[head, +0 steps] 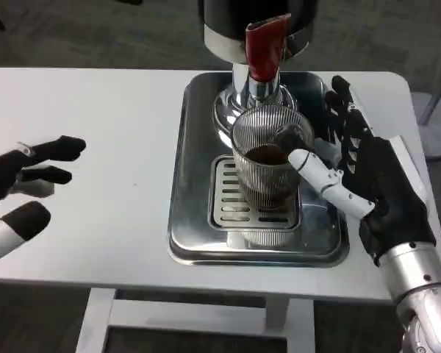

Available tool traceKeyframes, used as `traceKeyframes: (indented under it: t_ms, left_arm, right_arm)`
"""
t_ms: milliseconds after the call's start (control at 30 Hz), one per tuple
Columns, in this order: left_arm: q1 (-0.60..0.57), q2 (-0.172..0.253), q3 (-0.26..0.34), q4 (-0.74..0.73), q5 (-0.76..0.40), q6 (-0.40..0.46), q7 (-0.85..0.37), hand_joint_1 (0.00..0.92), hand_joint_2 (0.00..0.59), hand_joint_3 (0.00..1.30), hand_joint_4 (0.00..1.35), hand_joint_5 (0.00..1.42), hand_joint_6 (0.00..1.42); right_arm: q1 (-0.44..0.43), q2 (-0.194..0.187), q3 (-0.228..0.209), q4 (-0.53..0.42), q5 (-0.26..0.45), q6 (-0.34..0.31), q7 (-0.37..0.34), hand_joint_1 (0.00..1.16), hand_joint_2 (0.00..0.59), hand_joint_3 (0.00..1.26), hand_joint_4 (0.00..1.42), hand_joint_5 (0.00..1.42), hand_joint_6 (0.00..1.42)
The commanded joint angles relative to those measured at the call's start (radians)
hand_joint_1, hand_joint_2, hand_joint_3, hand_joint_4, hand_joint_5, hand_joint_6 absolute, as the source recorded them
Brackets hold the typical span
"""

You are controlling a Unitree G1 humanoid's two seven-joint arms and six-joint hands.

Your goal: Grasp the cup under the faucet to collect the drink, then remove the cup.

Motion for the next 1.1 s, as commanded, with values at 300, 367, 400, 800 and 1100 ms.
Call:
traceKeyframes:
  t_ms: [300, 367, 400, 800, 1100]
  left_arm:
    - [0.028, 0.000, 0.003, -0.006, 0.005, 0.015, 0.010, 0.000, 0.079, 0.25, 0.21, 0.29, 0.36]
    - [0.028, 0.000, 0.002, -0.004, 0.005, 0.014, 0.009, 0.000, 0.080, 0.25, 0.21, 0.29, 0.36]
    - [0.029, 0.001, 0.002, -0.001, 0.005, 0.014, 0.008, 0.000, 0.080, 0.26, 0.21, 0.29, 0.36]
    - [0.028, 0.013, 0.011, 0.032, 0.003, 0.005, -0.001, 0.000, 0.081, 0.26, 0.22, 0.29, 0.36]
    - [0.016, 0.025, 0.010, 0.052, 0.006, 0.002, -0.002, 0.000, 0.077, 0.28, 0.23, 0.29, 0.35]
  right_arm:
    - [-0.018, 0.003, 0.022, 0.030, 0.034, -0.020, 0.043, 0.57, 0.235, 0.00, 0.01, 0.03, 0.19]
    - [-0.020, 0.004, 0.025, 0.036, 0.035, -0.022, 0.046, 0.57, 0.235, 0.00, 0.01, 0.03, 0.19]
    - [-0.020, 0.004, 0.026, 0.038, 0.035, -0.023, 0.047, 0.57, 0.235, 0.00, 0.01, 0.03, 0.19]
    - [-0.033, -0.006, 0.052, 0.091, 0.050, -0.059, 0.090, 0.68, 0.206, 0.00, 0.00, 0.00, 0.19]
    - [-0.048, -0.020, 0.061, 0.124, 0.051, -0.070, 0.129, 0.71, 0.206, 0.00, 0.00, 0.00, 0.18]
